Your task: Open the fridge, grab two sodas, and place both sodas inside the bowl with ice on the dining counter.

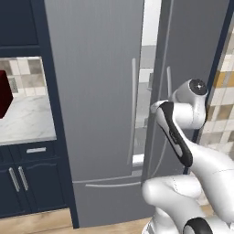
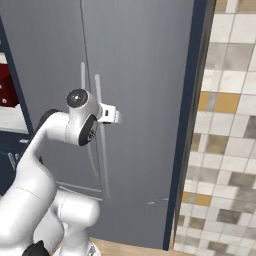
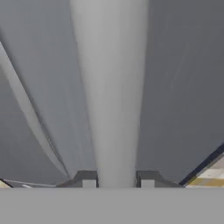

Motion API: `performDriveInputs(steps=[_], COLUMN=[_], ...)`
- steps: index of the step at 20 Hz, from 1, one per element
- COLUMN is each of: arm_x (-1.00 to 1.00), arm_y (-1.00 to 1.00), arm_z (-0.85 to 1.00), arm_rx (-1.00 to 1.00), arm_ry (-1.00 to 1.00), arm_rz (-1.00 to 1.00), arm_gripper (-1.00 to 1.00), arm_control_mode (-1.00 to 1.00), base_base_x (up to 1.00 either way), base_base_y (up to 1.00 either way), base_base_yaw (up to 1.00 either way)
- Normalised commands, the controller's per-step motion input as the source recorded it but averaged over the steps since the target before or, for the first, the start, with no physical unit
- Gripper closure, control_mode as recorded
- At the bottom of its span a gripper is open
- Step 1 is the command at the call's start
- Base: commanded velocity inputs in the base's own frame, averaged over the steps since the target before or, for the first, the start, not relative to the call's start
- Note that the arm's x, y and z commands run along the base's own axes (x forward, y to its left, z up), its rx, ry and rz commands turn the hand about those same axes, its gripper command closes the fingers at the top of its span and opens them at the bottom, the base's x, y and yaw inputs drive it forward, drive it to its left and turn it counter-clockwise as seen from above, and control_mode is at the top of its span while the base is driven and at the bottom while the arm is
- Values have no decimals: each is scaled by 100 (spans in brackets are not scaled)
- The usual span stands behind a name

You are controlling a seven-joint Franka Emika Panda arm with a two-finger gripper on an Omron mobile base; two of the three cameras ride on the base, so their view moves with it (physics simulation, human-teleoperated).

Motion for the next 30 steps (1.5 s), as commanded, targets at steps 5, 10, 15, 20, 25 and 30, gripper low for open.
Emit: performDriveInputs(steps=[5,10,15,20,25,30], arm_x=[-84,-77,-78,-63,-15,-52], arm_y=[-28,11,31,2,-20,-15], arm_z=[0,2,20,54,45,44], arm_rx=[0,-2,-9,-9,-1,0], arm_ry=[0,-3,-9,-14,3,1], arm_rz=[-9,-1,0,0,-5,-1], arm_gripper=[-100,-100,-100,-100,-100,-100], arm_control_mode=[-100,-100,-100,-100,-100,-100], base_base_x=[0,0,0,0,0,0], base_base_y=[0,0,0,0,0,0], base_base_yaw=[0,0,0,0,0,0])
